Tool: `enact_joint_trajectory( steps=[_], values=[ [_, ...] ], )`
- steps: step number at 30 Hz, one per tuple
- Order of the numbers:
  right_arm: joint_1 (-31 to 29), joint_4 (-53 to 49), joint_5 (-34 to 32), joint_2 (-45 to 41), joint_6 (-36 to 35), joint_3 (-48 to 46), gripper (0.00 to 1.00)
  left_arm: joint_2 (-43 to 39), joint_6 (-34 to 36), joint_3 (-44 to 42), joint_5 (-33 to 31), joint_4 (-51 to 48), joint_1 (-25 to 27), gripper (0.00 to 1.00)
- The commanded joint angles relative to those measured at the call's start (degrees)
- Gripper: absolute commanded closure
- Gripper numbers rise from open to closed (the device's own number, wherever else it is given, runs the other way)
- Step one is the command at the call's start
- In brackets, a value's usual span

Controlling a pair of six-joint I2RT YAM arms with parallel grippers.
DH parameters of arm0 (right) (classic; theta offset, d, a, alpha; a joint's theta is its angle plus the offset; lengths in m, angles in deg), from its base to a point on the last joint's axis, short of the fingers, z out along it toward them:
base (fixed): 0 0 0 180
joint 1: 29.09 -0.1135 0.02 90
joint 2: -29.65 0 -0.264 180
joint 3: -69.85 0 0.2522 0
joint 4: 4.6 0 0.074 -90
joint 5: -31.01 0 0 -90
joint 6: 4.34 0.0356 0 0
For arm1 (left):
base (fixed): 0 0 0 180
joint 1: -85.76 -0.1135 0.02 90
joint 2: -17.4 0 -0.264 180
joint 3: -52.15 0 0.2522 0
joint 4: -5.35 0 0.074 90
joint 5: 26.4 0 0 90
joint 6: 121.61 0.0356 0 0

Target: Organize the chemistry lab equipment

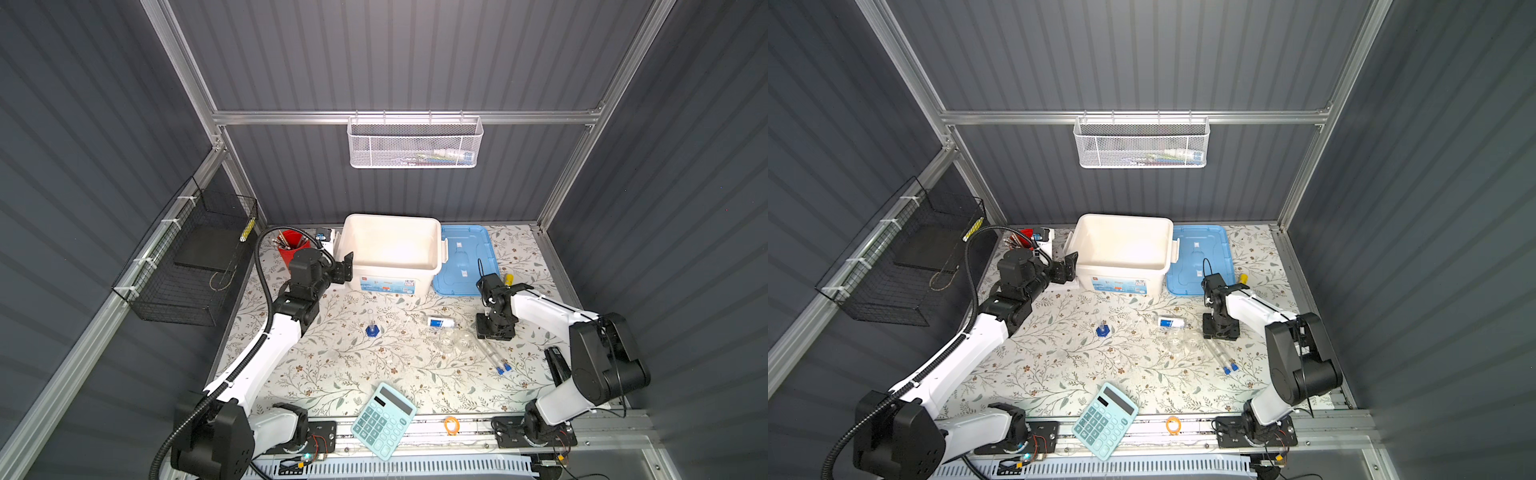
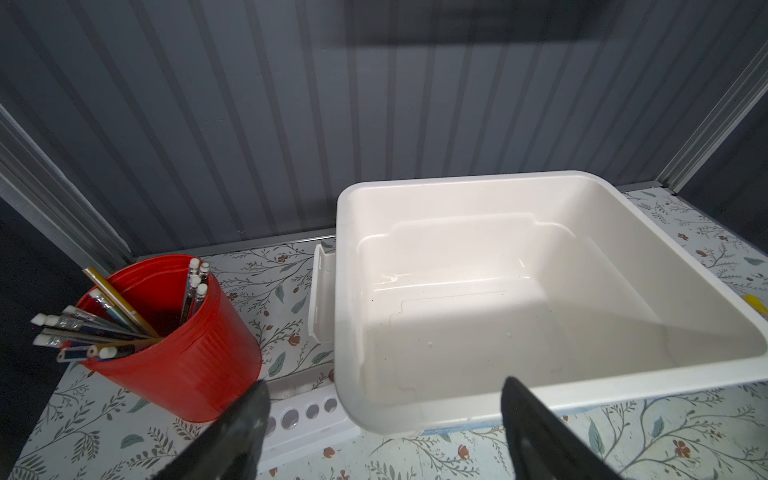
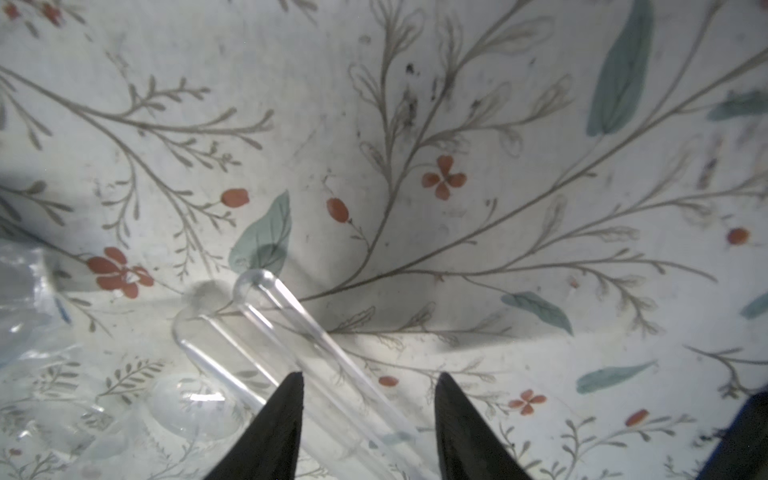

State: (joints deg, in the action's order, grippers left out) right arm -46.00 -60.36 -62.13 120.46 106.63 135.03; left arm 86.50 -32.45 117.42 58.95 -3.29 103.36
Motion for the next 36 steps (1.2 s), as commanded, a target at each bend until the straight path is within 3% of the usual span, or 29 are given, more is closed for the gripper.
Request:
enact_joint_trajectory(
  steps=[1,15,36],
  values=[
    [-0.14,0.41,-0.32,0.85,-0.41,1.31,0.49,-1.50,1.19,1.67,-0.04,-0.73,0.24,0.13],
    [-0.06,2.08,0.06,3.01,-0.01,2.35,0.64,-1.94,1.28,1.12,0.34,-0.93,0.24,0.13],
    [3.16,4.01,-0.05,5.65,5.23,4.57,0.78,-3.63,1.28,0.64,0.34,-1.26,0.24,0.13]
  ],
)
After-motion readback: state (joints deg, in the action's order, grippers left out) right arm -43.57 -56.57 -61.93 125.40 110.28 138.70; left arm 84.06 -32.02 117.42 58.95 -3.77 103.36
